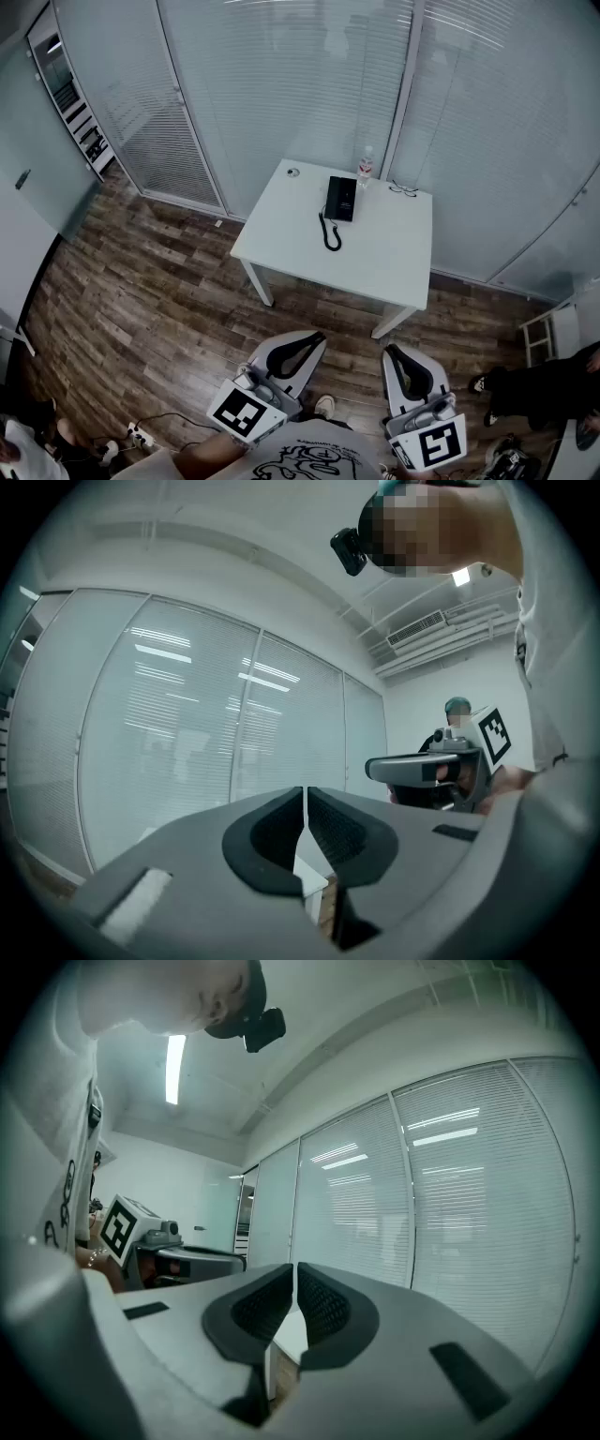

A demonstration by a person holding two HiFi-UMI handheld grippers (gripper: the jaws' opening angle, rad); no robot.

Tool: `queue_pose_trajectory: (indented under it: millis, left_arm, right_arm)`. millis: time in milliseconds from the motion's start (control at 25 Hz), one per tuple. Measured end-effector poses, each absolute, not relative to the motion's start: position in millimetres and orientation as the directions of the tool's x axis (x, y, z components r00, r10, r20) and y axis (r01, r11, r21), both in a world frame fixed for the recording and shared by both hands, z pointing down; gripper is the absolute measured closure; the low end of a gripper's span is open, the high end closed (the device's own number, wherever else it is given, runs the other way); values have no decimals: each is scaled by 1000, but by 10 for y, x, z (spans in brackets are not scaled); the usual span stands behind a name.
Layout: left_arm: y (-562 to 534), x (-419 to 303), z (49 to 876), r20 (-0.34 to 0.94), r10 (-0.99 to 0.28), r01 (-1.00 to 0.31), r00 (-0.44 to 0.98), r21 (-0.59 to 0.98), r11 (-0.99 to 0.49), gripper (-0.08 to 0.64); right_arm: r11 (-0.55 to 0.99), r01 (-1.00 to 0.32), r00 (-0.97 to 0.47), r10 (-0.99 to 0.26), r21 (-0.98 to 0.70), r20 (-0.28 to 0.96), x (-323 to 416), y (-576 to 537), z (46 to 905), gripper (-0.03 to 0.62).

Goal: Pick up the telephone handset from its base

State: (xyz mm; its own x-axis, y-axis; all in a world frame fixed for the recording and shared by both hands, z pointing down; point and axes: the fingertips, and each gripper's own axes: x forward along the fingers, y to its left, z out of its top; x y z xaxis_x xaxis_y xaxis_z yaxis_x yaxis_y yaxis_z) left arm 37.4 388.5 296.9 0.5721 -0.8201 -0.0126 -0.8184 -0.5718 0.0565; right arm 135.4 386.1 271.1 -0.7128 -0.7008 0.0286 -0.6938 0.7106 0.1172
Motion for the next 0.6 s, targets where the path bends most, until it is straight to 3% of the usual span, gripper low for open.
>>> queue_pose_trajectory:
  millis: [600]
  left_arm:
    - [3538,713,2988,-10,-843,-839,538,88,-536,545]
  right_arm:
    - [734,-676,-735,-678,69,9,1711,3496,2739,575]
